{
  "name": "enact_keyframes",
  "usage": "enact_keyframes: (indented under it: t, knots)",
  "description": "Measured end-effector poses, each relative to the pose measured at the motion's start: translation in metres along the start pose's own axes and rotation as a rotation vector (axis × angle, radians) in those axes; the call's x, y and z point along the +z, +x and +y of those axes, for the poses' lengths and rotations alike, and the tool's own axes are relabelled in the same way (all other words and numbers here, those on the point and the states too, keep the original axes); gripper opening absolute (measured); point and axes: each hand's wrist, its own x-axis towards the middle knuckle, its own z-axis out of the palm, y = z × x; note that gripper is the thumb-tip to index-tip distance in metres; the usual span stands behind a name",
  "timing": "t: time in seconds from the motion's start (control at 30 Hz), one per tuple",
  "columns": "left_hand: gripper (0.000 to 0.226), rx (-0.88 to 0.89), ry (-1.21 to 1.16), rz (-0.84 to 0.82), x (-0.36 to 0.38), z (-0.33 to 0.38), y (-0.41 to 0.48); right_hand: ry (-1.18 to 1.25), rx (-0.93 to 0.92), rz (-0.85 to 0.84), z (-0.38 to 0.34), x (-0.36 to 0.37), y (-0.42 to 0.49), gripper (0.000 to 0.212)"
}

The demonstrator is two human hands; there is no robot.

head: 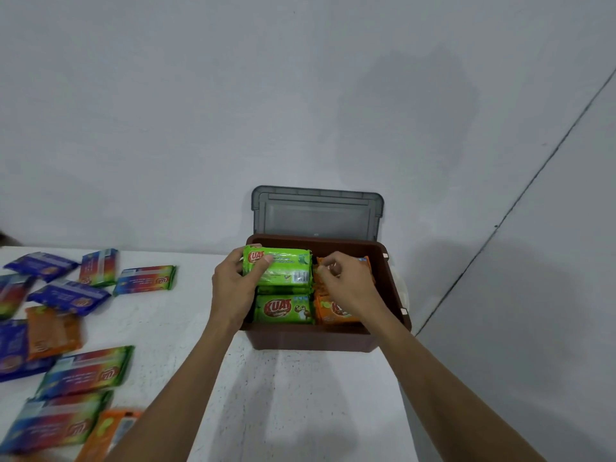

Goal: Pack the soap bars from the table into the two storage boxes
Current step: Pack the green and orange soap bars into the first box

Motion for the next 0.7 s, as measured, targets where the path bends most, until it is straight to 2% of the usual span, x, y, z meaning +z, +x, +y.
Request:
enact_keyframes:
  t: [0.1,0.23,0.4,0.53,0.6,0.7]
  knots:
    - [0.026,0.003,-0.020,-0.022,-0.002,0.001,0.001,0.402,0.165,-0.092,-0.008,0.007,0.001,0.021]
    - [0.024,-0.013,-0.055,-0.053,-0.003,0.001,0.002,0.548,0.281,-0.240,-0.010,0.015,0.001,0.027]
    - [0.024,-0.012,-0.042,-0.055,-0.003,0.001,0.002,0.592,0.292,-0.203,-0.008,0.018,-0.001,0.027]
    - [0.021,-0.018,-0.019,-0.096,-0.003,0.001,0.005,0.904,0.396,-0.396,-0.012,0.006,-0.007,0.017]
    - [0.020,-0.013,0.000,-0.130,-0.004,0.002,0.005,1.045,0.482,-0.437,-0.013,0.003,-0.009,0.028]
    - [0.028,0.014,0.060,-0.213,-0.003,0.005,0.000,1.229,0.627,-0.375,-0.013,0.006,-0.007,0.049]
